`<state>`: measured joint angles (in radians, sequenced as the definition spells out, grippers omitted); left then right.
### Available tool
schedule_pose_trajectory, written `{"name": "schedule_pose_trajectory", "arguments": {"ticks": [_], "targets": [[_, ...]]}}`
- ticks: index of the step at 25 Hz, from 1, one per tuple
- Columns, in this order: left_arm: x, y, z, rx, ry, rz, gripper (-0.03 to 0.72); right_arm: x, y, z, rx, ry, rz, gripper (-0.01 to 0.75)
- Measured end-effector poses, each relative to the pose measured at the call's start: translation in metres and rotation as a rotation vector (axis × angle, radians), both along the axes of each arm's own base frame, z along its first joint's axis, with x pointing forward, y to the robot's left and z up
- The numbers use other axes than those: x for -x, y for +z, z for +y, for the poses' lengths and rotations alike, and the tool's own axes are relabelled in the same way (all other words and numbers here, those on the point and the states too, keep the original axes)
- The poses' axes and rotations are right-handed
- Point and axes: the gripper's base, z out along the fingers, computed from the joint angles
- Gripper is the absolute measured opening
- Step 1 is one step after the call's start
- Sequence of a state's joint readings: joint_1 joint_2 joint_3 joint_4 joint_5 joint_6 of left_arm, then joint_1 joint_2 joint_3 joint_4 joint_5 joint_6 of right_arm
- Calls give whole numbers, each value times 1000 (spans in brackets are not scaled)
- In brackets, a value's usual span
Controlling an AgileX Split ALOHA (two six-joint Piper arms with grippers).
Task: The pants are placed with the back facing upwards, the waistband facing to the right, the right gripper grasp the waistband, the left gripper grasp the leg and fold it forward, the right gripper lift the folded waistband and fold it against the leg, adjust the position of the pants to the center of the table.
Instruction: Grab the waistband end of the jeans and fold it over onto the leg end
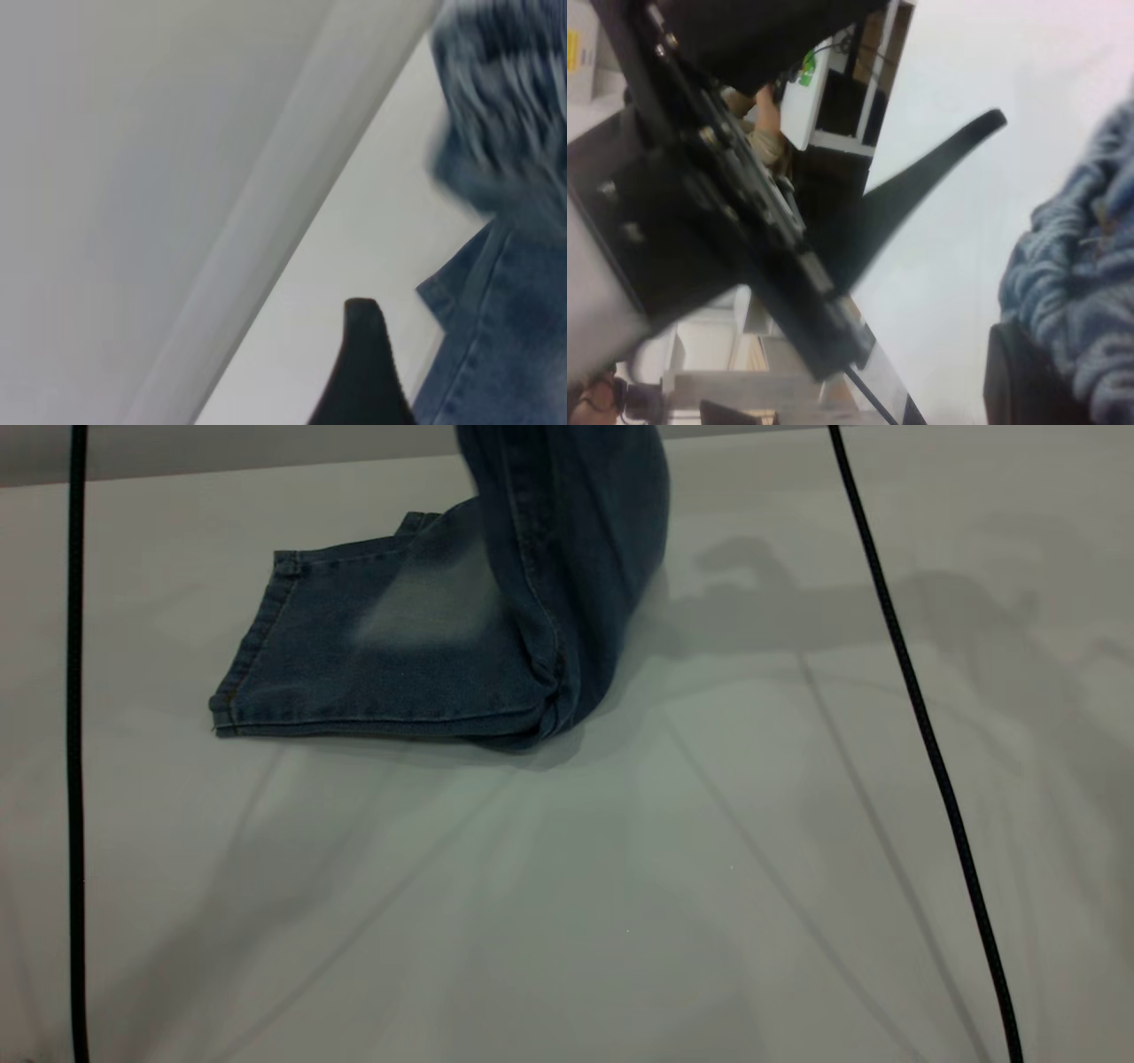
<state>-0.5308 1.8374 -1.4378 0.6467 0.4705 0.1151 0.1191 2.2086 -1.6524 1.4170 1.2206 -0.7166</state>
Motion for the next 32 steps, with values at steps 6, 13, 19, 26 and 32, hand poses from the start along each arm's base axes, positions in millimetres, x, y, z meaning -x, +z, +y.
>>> {"name": "schedule_pose_trajectory", "arguments": {"ticks": [6, 13, 19, 26, 32], "targets": [[-7, 4, 13, -38, 11, -36, 508, 0, -1, 0, 6, 2, 1, 108], [-23, 11, 54, -33, 133, -83, 508, 1, -3, 1, 13, 9, 3, 108], [-19, 41, 66, -44, 177, -209, 508, 0, -6, 22, 40, -15, -63, 108], [-6, 85, 78, -18, 233, -398, 508, 1, -13, 64, 148, -78, -185, 108], [5, 113, 85, -11, 254, -526, 508, 12, -28, 103, 190, -73, -201, 108]]}}
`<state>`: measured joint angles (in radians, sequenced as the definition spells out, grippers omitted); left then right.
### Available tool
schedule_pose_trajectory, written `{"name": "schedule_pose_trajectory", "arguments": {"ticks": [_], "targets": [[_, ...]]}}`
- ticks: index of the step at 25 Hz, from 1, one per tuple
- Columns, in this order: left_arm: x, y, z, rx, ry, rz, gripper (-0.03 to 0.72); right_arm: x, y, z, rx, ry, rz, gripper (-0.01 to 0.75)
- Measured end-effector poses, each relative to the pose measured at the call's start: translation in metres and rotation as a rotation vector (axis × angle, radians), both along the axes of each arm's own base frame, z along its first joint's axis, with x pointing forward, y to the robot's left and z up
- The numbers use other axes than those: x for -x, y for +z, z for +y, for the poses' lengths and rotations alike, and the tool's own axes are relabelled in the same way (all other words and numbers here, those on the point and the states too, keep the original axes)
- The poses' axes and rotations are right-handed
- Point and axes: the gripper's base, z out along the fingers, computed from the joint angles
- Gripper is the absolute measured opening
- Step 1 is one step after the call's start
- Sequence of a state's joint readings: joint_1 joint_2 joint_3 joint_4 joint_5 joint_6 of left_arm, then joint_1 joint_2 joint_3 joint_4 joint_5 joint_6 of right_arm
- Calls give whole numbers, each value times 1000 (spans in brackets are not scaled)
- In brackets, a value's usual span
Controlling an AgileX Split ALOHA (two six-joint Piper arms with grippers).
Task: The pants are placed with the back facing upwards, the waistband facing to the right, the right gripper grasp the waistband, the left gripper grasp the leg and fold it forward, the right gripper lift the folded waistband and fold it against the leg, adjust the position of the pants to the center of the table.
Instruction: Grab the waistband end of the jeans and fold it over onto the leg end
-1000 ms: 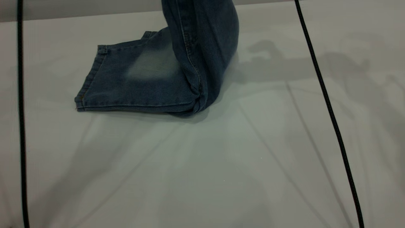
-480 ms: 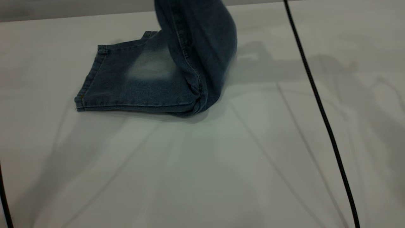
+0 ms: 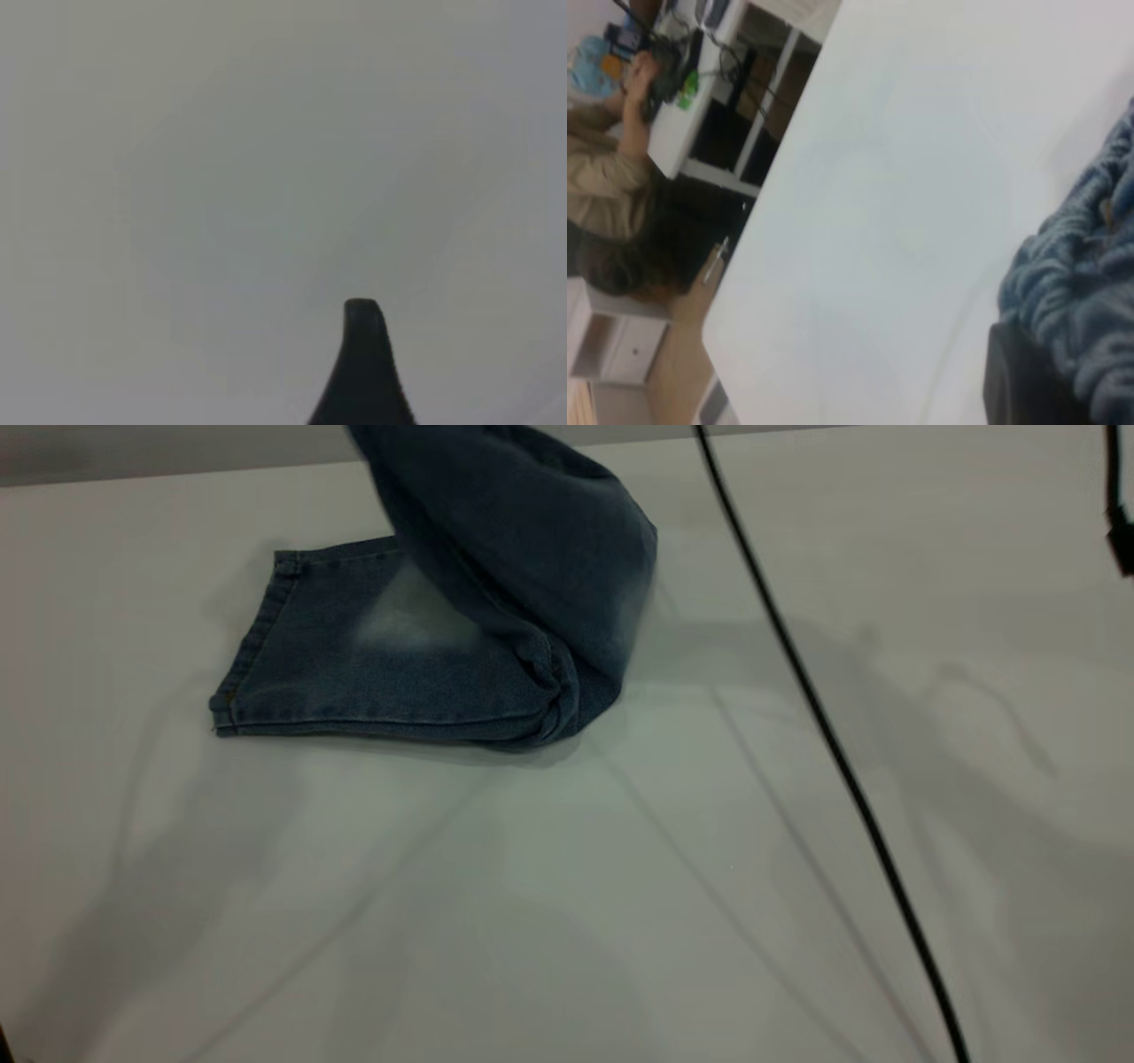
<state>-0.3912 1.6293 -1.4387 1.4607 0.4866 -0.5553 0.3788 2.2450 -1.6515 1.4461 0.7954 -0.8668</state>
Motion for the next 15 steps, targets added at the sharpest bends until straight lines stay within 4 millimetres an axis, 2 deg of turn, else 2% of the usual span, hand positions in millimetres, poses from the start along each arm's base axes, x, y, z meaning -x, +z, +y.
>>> {"name": "schedule_pose_trajectory", "arguments": {"ticks": [8, 12, 15], "targets": [[1, 2, 1, 7, 3, -7, 508, 16, -39, 42, -3, 12, 78, 108], [1, 2, 1, 31, 5, -8, 508, 17, -57, 49, -14, 7, 91, 122], [1, 2, 1, 42, 7, -10, 508, 17, -66, 50, -23, 3, 107, 193]]}}
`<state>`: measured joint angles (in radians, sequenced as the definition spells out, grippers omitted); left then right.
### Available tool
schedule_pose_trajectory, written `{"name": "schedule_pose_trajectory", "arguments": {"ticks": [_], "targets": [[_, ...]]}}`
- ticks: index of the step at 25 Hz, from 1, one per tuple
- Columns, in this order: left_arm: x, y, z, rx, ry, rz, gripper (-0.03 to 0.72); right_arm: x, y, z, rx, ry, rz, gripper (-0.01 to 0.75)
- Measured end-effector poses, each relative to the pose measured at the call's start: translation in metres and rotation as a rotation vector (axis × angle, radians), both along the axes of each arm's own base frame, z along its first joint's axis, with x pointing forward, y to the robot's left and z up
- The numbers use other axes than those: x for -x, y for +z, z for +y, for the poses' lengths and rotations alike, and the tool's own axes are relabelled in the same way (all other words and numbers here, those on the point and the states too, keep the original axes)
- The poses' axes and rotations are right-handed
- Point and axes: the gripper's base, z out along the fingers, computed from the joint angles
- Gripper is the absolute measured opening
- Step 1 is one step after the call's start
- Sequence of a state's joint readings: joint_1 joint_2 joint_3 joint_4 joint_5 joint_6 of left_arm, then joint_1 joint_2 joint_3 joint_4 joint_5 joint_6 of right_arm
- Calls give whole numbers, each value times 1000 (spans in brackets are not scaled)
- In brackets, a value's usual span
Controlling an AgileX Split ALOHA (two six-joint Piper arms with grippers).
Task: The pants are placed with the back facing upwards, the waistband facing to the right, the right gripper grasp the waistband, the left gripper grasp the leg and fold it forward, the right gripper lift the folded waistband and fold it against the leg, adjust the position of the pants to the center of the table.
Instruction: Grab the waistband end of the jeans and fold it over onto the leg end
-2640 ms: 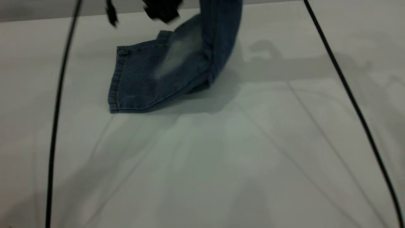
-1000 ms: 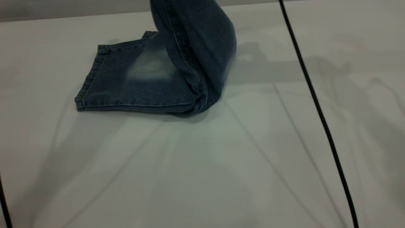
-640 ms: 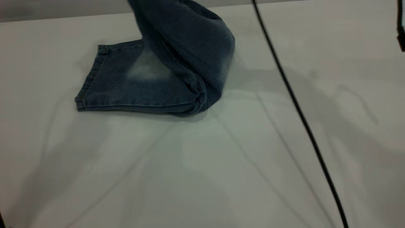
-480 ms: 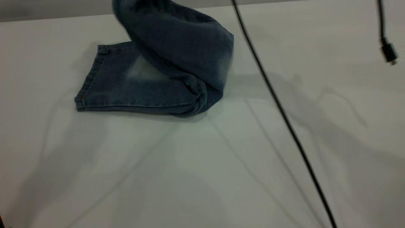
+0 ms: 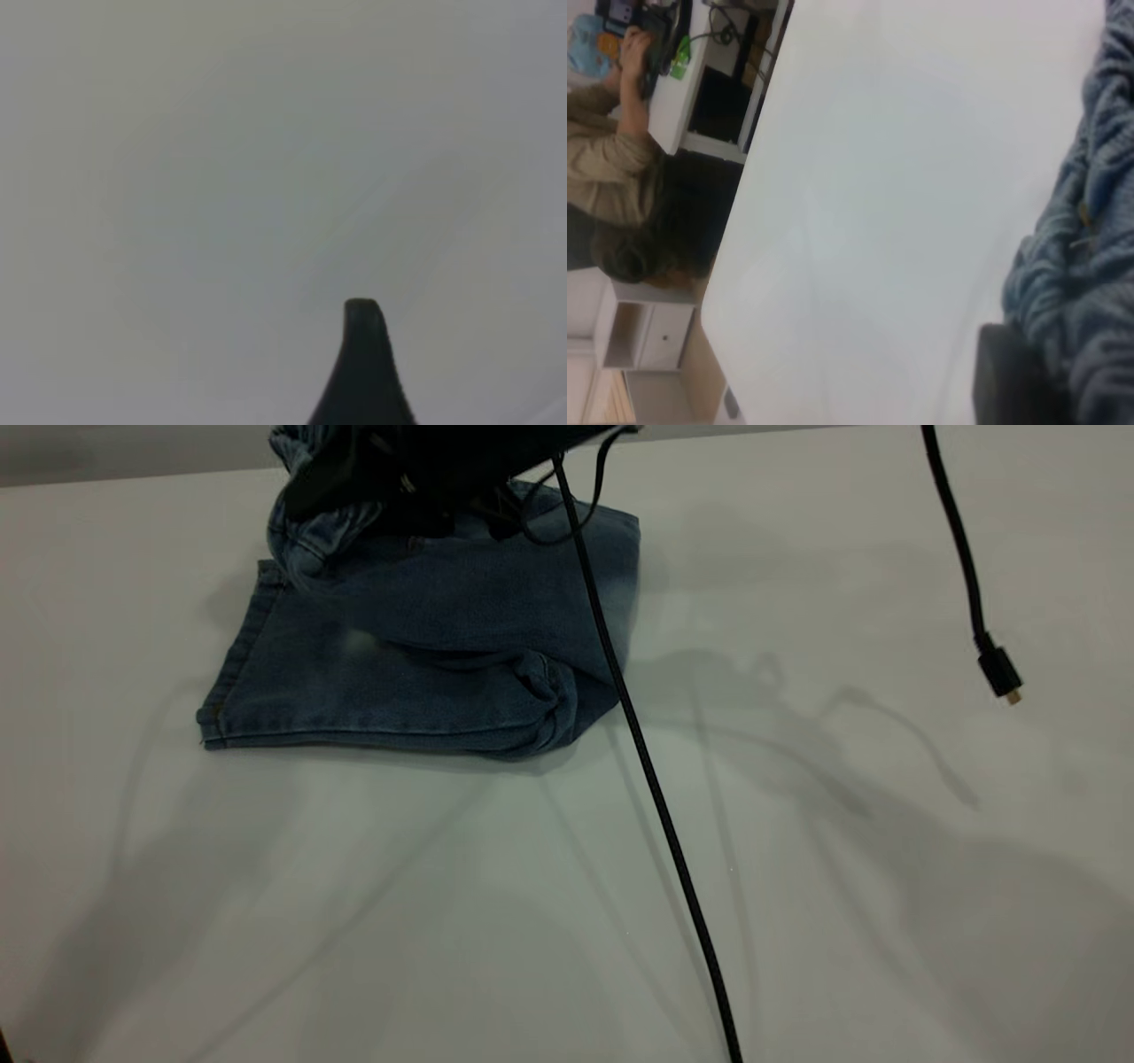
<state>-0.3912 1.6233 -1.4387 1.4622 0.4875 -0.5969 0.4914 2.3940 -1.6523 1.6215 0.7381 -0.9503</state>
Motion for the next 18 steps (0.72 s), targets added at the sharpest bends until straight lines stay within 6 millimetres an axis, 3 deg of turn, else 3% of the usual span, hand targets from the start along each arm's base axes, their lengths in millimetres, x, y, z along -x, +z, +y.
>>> {"name": "schedule_pose_trajectory", "arguments": {"ticks": [7, 9, 14, 18], "targets": [[0, 0, 0, 0, -1, 0, 508, 3, 3, 1, -49, 57, -20, 526], [0, 0, 0, 2, -1, 1, 508, 2, 6, -3, -74, 78, -13, 580], [0, -1, -1, 23, -7, 8, 508, -5, 11, -27, -136, 125, 15, 579], [0, -2, -2, 48, -19, 16, 508, -13, 15, -61, -185, 172, 80, 548]]}}
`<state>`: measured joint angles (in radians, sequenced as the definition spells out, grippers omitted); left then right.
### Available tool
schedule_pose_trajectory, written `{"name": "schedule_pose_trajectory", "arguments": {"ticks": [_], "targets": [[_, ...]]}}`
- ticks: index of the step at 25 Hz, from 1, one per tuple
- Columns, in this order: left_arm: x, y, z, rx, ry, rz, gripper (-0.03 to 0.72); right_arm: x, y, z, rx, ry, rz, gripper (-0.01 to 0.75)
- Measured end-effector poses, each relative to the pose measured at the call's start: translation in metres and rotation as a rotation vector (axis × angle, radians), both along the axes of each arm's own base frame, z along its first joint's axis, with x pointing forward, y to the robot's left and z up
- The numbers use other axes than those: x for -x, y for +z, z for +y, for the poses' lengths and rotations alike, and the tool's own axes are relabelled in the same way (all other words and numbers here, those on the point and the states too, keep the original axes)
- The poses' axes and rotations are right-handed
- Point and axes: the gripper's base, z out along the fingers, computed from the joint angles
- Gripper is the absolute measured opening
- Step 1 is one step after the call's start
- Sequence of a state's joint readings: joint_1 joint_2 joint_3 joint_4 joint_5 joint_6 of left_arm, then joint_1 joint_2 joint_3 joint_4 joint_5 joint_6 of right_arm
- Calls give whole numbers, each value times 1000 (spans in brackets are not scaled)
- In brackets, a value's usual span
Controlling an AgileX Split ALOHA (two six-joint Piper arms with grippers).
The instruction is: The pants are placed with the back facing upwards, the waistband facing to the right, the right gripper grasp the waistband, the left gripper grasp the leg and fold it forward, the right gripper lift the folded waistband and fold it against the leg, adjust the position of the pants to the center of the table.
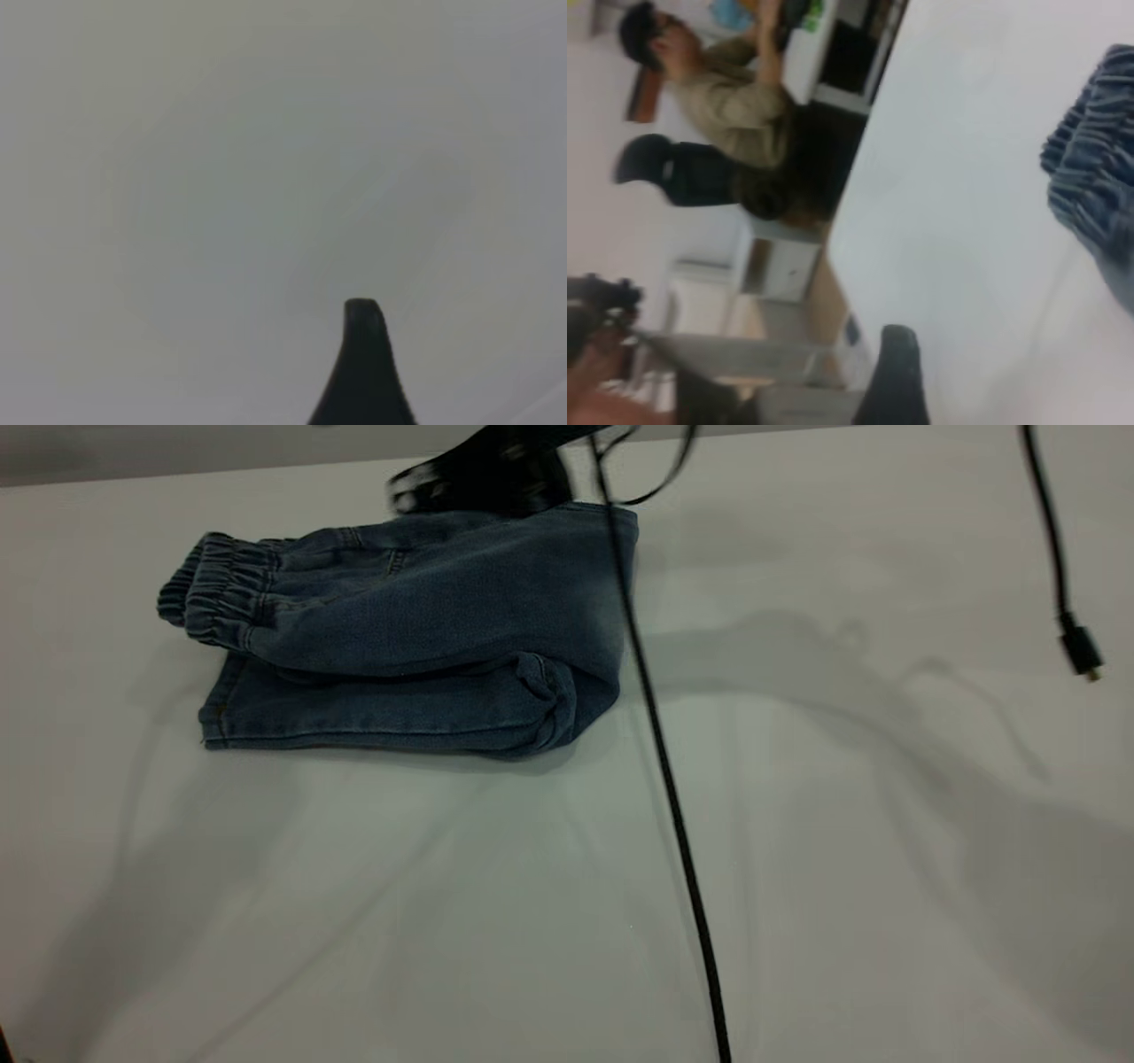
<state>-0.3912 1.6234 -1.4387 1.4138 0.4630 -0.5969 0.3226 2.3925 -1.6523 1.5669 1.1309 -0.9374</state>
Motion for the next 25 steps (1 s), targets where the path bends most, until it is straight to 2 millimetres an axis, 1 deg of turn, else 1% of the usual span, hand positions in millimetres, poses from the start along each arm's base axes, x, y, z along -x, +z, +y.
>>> {"name": "schedule_pose_trajectory", "arguments": {"ticks": [3, 6, 8, 10, 13, 17, 20, 22, 25], "targets": [[0, -1, 0, 21, -2, 8, 508, -3, -3, -29, 38, 38, 85, 540], [0, -1, -3, 36, -24, 10, 508, -5, -13, -58, 160, 46, 165, 538], [0, -1, -4, 37, -33, 8, 508, -2, -22, -68, 268, 70, 209, 538], [0, -1, -4, 37, -33, 9, 508, 3, -29, -72, 359, 102, 243, 538], [0, -1, -4, 39, -30, 10, 508, 7, -38, -74, 457, 149, 241, 538], [0, -2, -4, 63, -27, 19, 508, 4, -52, -77, 517, 115, 215, 538], [0, -2, -4, 68, -26, 21, 508, 4, -52, -75, 488, 112, 238, 538], [0, -2, -4, 68, -27, 21, 508, 5, -47, -71, 429, 114, 265, 538], [0, -2, -4, 67, -28, 21, 508, 4, -40, -65, 324, 103, 262, 534]]}}
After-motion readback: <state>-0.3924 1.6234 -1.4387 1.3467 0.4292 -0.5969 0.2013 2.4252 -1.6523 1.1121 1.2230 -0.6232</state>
